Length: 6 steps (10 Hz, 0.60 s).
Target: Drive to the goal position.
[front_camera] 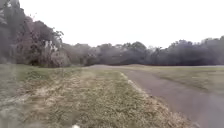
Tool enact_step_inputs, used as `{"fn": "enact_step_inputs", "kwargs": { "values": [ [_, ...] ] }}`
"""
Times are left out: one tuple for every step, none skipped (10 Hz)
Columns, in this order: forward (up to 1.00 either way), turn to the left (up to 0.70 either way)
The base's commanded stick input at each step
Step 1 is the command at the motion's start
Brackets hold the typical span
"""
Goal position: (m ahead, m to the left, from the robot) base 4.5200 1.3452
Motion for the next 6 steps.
{"fn": "enact_step_inputs", "kwargs": {
  "values": [
    [0.6, -0.05],
    [0.6, -0.01],
    [0.6, 0.0],
    [0.6, 0.0],
    [0.6, -0.05],
    [0.6, -0.09]
  ]
}}
